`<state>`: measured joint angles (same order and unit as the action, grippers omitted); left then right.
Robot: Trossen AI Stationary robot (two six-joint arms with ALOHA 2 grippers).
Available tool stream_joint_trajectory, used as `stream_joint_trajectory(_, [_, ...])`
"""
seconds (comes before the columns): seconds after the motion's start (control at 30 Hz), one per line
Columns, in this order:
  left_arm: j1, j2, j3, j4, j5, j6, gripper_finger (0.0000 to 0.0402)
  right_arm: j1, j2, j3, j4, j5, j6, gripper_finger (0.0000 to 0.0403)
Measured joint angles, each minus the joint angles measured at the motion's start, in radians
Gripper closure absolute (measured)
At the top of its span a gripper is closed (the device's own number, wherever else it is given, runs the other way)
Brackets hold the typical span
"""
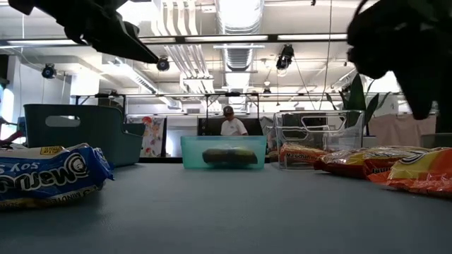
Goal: Sort Maruchan noodles
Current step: Put the orange noodle pack into the transparent bin
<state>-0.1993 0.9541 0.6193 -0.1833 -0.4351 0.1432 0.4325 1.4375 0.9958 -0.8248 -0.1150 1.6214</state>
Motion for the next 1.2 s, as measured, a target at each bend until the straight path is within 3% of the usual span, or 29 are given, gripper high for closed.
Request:
stream_joint_trajectory(0.27, [0.000, 0.044, 0.000, 0.011, 0.002, -0.004, 0.0251, 0.137, -0.003, -0.053, 0.001, -0.001, 0.195, 0.0184])
stream_joint_trajectory(0.5, [0.000, 0.086, -0.001, 0.021, 0.002, -0.023, 0.0251, 0.208, -0.003, -0.067, 0.005, 0.016, 0.268, 0.0184])
stream_joint_trajectory(0.83, [0.000, 0.092, -0.001, 0.026, 0.001, -0.030, 0.0251, 0.225, -0.003, -0.114, 0.028, 0.139, 0.216, 0.0184])
stream_joint_trajectory(1.2, [0.000, 0.092, -0.001, 0.046, 0.000, -0.041, 0.0251, 0.251, -0.008, -0.180, 0.147, 0.157, 0.184, 0.0197])
